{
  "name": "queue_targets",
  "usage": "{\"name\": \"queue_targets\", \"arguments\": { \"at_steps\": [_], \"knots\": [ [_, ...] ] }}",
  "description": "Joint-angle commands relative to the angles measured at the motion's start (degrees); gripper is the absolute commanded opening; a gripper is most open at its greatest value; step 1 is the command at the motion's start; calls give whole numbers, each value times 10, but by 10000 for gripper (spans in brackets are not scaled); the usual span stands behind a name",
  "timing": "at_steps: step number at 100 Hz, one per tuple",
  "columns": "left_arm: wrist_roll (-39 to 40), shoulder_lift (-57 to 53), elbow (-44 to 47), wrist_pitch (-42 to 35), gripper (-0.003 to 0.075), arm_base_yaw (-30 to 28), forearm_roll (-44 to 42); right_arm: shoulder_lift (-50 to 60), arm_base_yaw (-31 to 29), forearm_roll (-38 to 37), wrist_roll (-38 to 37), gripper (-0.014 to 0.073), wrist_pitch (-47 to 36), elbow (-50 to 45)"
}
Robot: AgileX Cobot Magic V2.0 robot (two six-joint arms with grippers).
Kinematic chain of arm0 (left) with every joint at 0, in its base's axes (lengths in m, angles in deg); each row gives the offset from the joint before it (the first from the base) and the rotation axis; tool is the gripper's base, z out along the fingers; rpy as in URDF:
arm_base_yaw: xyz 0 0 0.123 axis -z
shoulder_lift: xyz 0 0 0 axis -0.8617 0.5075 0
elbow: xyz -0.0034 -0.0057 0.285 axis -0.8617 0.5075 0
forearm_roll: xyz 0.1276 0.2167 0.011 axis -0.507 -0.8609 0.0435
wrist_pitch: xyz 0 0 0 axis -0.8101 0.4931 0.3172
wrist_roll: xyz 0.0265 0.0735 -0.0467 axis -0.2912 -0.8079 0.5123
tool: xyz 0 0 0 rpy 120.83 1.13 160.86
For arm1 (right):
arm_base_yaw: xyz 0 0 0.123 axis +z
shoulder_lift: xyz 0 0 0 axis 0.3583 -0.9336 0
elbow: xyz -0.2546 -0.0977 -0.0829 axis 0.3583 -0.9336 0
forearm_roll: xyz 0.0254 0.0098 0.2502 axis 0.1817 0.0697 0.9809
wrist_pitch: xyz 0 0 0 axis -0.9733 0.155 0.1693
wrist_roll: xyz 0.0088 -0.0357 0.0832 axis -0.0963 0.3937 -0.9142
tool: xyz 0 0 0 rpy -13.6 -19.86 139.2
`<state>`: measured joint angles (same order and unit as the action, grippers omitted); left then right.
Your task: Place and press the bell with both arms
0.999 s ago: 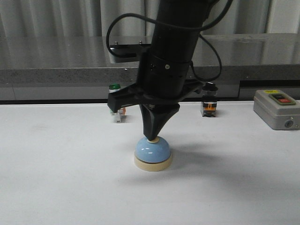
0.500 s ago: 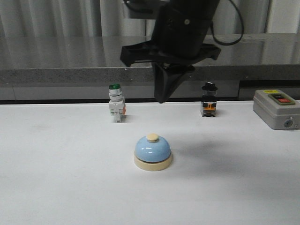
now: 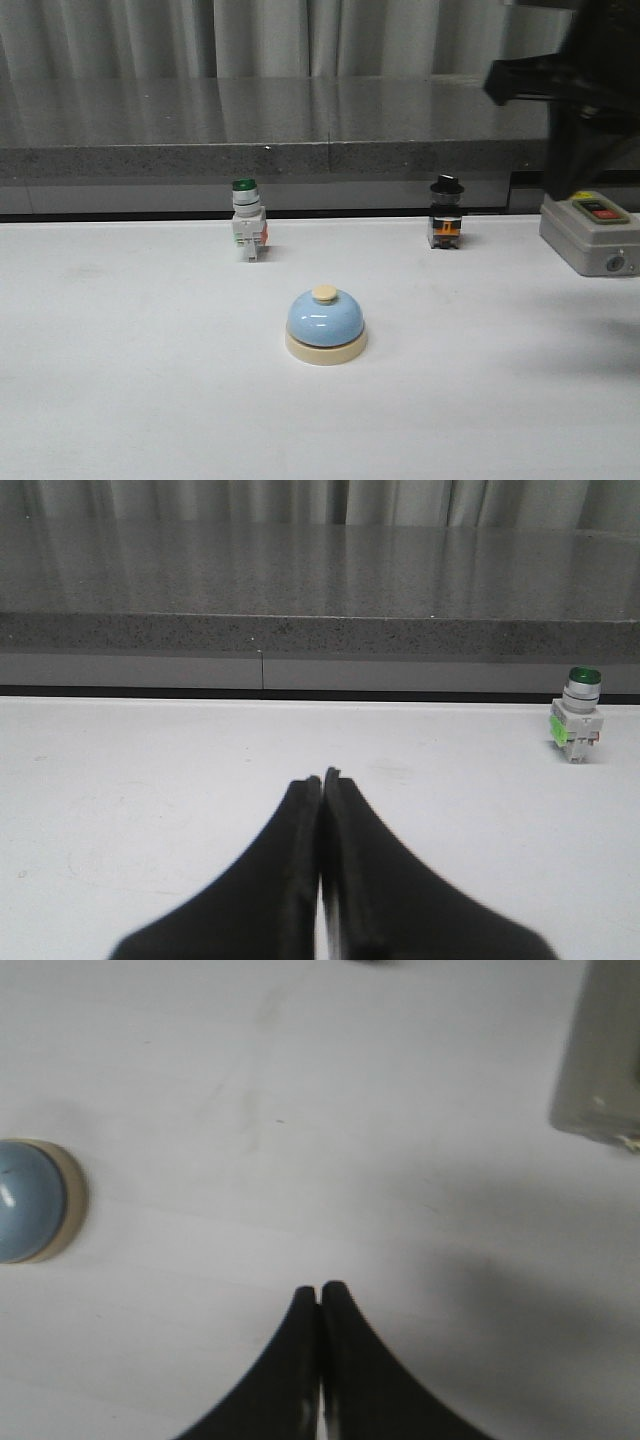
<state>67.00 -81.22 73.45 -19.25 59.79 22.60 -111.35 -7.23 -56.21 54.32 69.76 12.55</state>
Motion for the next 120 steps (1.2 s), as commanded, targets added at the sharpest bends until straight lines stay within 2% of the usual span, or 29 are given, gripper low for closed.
{"name": "queue_targets", "arguments": {
  "at_steps": [1,34,76,98,120],
  "knots": [
    [5,-17,25,-46,-20,0,1,54,-34,4,-2,-60,-29,-20],
    [5,-17,25,-46,-20,0,1,171,-123,4,-2,-60,-53,-135],
    [5,-17,25,-46,-20,0,1,360,-124,10,-2,-60,-103,-262],
    [5,-17,25,-46,-20,0,1,495,-124,27,-2,-60,-114,-315],
    [5,-17,25,-46,-20,0,1,623,-124,27,-2,-60,-169,-374]
  ]
}}
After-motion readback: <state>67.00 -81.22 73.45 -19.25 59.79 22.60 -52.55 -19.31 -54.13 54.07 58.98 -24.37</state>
